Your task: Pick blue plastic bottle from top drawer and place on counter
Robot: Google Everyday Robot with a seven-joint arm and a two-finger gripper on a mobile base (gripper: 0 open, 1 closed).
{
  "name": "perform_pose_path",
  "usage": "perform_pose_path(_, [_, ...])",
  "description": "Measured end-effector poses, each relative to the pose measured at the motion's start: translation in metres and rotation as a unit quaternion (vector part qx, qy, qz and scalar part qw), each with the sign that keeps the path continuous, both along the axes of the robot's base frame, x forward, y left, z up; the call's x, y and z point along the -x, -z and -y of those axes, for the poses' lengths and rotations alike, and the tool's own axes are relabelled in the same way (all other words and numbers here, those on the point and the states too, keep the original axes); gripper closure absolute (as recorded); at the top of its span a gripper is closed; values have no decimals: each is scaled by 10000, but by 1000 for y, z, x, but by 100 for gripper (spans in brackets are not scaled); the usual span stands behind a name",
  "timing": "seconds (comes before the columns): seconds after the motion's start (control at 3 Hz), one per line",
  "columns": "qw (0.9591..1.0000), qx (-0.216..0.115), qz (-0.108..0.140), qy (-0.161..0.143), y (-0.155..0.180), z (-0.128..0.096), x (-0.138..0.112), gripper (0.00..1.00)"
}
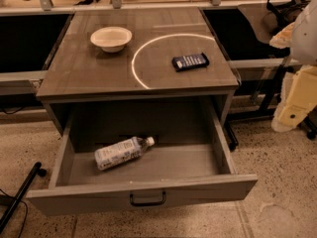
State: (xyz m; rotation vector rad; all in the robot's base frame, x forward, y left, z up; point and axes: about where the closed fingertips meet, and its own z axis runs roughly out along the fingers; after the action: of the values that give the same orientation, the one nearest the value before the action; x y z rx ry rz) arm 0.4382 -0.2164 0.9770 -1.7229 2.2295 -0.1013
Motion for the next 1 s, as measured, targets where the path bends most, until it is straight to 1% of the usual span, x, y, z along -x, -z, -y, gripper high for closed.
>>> perform_pose_path(0.33, [10000,0,0,0,0,0,0,0])
perform_pose_path(0.67, [10000,-27,-45,-68,53,-59,-23,0])
perform_pose_path(1.0, [9948,216,-406,-903,180,-194,-65,0])
